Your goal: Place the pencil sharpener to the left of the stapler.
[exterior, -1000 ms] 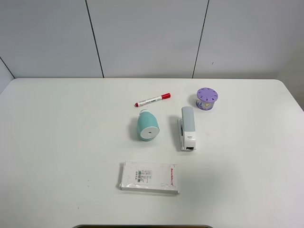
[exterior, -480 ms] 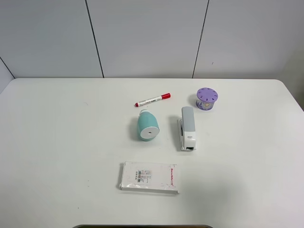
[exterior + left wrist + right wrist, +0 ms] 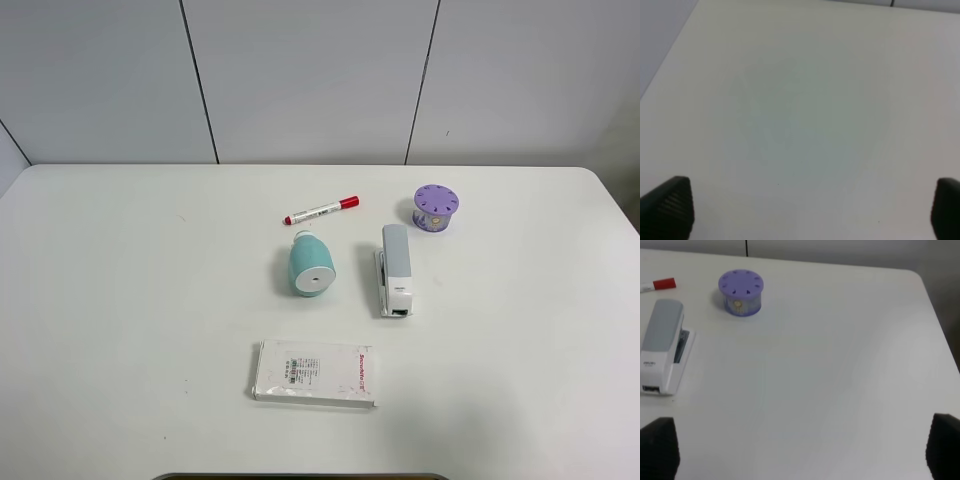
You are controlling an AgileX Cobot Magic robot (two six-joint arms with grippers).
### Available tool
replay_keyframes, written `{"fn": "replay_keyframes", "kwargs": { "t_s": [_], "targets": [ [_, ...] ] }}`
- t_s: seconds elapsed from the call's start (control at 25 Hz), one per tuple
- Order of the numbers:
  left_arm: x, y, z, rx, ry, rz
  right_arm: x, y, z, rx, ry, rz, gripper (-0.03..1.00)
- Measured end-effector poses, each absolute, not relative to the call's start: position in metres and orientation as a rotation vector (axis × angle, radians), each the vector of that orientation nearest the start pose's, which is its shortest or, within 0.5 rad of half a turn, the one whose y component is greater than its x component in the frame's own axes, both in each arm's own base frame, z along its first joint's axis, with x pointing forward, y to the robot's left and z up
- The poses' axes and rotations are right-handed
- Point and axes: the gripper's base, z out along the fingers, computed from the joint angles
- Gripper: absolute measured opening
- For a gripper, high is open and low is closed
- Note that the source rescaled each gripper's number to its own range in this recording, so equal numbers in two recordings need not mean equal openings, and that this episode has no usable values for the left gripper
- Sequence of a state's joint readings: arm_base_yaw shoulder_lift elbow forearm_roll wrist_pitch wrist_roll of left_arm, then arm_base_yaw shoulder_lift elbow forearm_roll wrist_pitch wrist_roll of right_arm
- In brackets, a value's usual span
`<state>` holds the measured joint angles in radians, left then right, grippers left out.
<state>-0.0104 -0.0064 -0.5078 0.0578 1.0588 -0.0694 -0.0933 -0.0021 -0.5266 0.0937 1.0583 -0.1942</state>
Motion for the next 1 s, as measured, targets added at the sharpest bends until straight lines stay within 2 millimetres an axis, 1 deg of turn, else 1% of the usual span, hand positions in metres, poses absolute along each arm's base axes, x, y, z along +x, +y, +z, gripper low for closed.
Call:
{"fn": "replay_keyframes", "kwargs": {
  "t_s": [0.32,0.48,1.0],
  "targets": [
    [-0.0067,0.0047,0.2796,-0.063,2.026,0.019,-0.0094,0.0090,0.2821,-0.112,2.043,-0.060,1.00],
    [-0.0067,0.0047,0.2796,-0.063,2.026,0.019,-0.0066,0.0081,0.2771,-0.101,2.057,-0.062,1.00],
    [-0.0067,0.0047,0.2796,-0.063,2.026,0.019,-0.0059,0.0065,0.2781,-0.072,2.043,-0.070,1.00]
  ]
}}
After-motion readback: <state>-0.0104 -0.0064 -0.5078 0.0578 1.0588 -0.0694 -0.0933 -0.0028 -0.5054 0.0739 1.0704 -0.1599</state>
